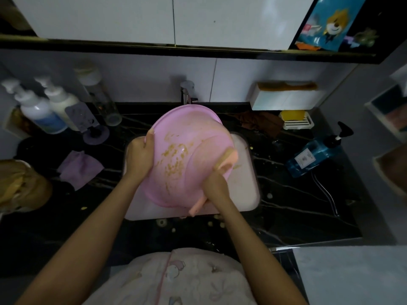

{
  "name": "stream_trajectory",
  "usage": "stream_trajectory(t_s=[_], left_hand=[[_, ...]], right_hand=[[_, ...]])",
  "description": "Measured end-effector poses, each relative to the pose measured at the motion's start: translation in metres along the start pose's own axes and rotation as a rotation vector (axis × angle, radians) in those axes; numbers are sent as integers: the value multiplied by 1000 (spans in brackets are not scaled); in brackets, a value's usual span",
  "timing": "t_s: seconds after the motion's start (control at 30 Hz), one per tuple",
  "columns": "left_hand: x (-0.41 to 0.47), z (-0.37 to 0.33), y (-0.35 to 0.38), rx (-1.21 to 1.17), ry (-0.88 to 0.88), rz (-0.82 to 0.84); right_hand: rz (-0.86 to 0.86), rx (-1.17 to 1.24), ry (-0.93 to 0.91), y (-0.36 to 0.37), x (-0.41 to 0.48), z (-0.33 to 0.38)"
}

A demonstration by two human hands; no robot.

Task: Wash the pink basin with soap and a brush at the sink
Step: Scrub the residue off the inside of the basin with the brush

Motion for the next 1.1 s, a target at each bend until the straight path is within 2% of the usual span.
stream_trajectory(t_s=[0.07,0.1,0.2,0.27,0.33,0.37,0.43,0.5,0.57,0.63,0.7,0.77,0.87,0.9,0.93,1.0,1.03,1.1], left_hand=[[1,0,1,-8,-11,-1],[1,0,1,-14,-14,-2],[3,3,0,-8,-21,-7],[2,4,2,-24,-30,5],[2,5,4,-53,-44,6],[2,5,4,-64,-51,3],[2,5,4,-61,-56,-5],[3,4,3,-50,-46,-16],[3,4,1,-44,-42,-18],[1,2,1,-55,-40,-9],[-1,0,2,-59,-44,-1],[-2,-2,2,-62,-38,-2],[-3,-3,3,-46,-21,-11],[-4,-4,3,-39,-16,-11],[-5,-5,3,-39,-11,-8],[-7,-5,3,-43,-7,-3],[-7,-5,3,-40,-12,-4],[-6,-4,3,-28,-20,1]], right_hand=[[122,47,168,17,-15,-24],[188,49,181,29,-31,-24],[323,-18,-24,55,-70,7],[211,-39,-83,39,-57,22],[38,-33,-32,12,-30,15],[27,-39,15,6,-26,7],[125,-63,104,17,-41,-11],[245,-118,60,38,-63,-11],[293,-49,11,49,-76,5],[141,79,29,30,-49,18],[-45,229,208,3,-21,4],[-19,211,313,4,-30,-12],[228,61,209,34,-65,-2],[253,24,153,37,-67,5],[229,-22,59,37,-57,16],[64,-51,-60,15,-34,32],[14,-46,-67,5,-25,32],[20,-29,18,1,-23,14]])
Point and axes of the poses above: each hand's wrist, its own x-axis towards the middle knuckle, its own y-axis out of the palm, z = x × y, the point moved 8 cm from there along x, towards the middle knuckle, and after that the axes turned 7 degrees about x, right-handed, at the moved point
